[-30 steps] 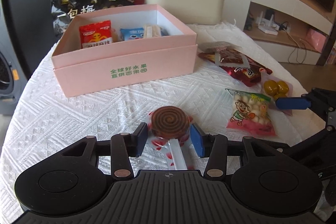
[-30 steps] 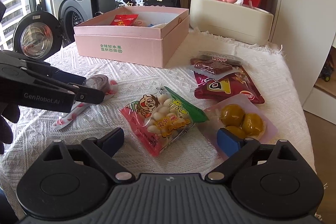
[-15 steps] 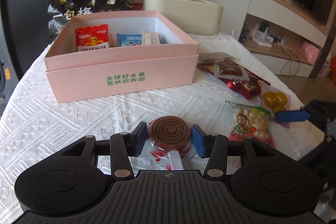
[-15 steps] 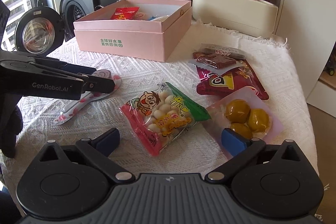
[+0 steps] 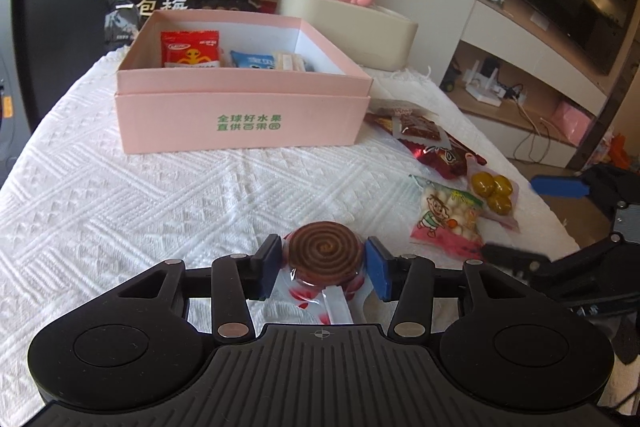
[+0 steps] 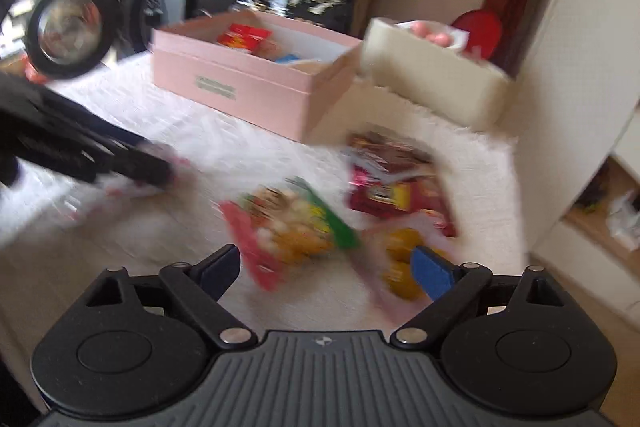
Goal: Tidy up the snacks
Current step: 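Hold the lollipop with the left gripper while the right grasps the white candy bag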
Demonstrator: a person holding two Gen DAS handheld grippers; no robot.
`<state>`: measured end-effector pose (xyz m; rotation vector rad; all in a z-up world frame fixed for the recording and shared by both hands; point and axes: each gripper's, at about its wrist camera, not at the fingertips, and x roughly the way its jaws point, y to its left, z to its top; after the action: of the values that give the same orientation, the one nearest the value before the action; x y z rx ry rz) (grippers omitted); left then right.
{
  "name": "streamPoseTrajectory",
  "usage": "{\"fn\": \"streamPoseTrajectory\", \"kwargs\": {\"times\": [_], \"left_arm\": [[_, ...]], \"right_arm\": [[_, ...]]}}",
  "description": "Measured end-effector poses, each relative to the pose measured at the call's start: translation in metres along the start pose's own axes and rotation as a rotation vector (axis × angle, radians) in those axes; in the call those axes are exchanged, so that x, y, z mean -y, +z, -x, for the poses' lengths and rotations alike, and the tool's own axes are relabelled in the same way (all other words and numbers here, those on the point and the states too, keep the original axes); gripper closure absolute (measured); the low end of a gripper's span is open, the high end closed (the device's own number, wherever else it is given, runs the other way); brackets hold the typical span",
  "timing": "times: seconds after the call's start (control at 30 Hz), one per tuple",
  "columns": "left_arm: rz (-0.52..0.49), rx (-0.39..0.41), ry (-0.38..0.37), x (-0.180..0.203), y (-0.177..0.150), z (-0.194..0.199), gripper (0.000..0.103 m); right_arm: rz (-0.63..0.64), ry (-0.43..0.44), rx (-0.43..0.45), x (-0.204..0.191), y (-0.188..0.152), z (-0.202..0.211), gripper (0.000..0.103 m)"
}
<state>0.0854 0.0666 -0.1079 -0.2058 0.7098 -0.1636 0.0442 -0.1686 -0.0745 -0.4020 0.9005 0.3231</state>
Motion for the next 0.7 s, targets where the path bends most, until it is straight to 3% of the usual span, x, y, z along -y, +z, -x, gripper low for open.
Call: {"fn": "streamPoseTrajectory", "kwargs": {"times": [0.07,0.13,0.27,0.3,0.37,0.5,0.63,0.7], "left_arm": [[0.013,0.015,0.0,0.0,0.0,0.007,0.052],[0.021,0.037,-0.002,0.0,0.002,0.013,0.052],[0.025,0.07,0.017,-0.001,0.008,0.021,0.052],[0.028,0.069,0.016,-0.001,0.008,0.021,0.052],[0.034,0.061,0.019,-0.003,0.007,0.022,0.052],[0.055,0.055,0.024,-0.008,0.004,0.025,0.052],[0.077,0.05,0.036,-0.01,0.004,0.023,0.052],[0.082,0.043,0.033,-0.009,0.004,0.02,0.052]], "right_arm": [[0.016,-0.126,-0.003,0.009,-0.008,0.001,0.01],[-0.018,-0.153,-0.02,0.019,-0.013,0.002,0.01],[-0.258,0.105,-0.01,0.037,-0.006,0.009,0.01],[-0.287,0.172,0.002,0.033,-0.003,0.008,0.01],[-0.267,0.21,-0.007,0.022,0.004,0.0,0.01],[-0.107,0.059,-0.045,0.001,0.002,-0.014,0.01],[-0.066,-0.189,-0.038,0.018,-0.009,-0.01,0.011],[-0.148,-0.129,-0.026,0.035,-0.011,-0.003,0.011]]}}
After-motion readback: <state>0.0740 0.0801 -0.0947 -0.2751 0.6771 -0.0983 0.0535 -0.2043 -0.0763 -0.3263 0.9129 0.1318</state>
